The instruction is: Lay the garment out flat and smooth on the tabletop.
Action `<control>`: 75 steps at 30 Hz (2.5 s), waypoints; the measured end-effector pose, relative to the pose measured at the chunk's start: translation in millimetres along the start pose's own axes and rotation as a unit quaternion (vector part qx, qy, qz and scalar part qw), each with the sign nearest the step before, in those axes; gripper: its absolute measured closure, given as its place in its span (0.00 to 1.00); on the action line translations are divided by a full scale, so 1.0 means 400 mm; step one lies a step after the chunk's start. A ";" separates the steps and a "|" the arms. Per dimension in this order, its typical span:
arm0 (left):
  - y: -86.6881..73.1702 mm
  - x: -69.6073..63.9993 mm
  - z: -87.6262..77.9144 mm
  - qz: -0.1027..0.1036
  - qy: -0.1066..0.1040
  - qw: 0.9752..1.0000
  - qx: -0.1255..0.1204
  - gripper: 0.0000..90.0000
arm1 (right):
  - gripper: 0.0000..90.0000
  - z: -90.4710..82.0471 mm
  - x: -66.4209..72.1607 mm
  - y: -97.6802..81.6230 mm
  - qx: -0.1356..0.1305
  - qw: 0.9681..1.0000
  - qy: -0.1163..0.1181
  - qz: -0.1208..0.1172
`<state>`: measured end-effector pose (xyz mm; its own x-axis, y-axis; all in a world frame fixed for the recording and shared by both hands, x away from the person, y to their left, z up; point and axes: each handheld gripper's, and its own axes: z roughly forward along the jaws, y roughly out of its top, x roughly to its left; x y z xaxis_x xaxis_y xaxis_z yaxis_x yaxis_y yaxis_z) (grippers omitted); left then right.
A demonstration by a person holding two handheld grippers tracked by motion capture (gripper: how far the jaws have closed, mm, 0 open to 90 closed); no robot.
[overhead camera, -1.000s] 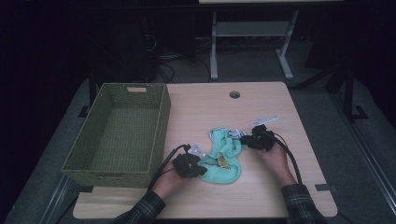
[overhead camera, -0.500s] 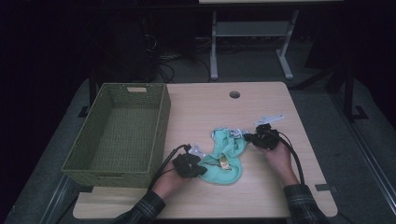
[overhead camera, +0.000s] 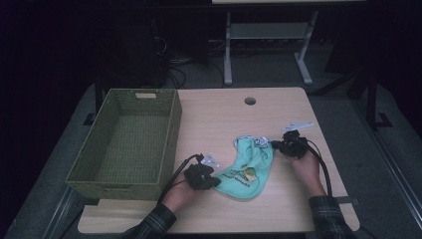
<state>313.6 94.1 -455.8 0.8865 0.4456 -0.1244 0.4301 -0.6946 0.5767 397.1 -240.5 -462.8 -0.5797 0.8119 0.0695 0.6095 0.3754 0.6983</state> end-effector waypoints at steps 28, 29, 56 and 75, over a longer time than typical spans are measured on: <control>0.009 -0.021 -0.007 -0.003 -0.019 1.000 -0.016 0.86 | 1.00 -0.128 0.090 -0.063 -0.024 0.998 0.054 -0.015; 0.013 -0.023 -0.010 0.005 -0.019 1.000 -0.015 0.85 | 1.00 -0.129 0.097 -0.068 -0.017 0.998 0.058 -0.016; 0.185 0.059 0.005 0.018 0.029 0.998 -0.060 0.67 | 1.00 -0.086 0.225 -0.122 0.037 0.992 0.105 -0.066; 0.269 0.141 0.122 0.015 0.058 0.997 -0.048 0.77 | 1.00 -0.087 0.231 -0.122 0.039 0.991 0.097 -0.080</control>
<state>418.2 17.0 -440.4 0.8704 0.4922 -0.0144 0.3806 -0.6540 0.6538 295.0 -199.6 -465.7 -0.7616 0.6398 0.1031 0.5359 0.5322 0.6554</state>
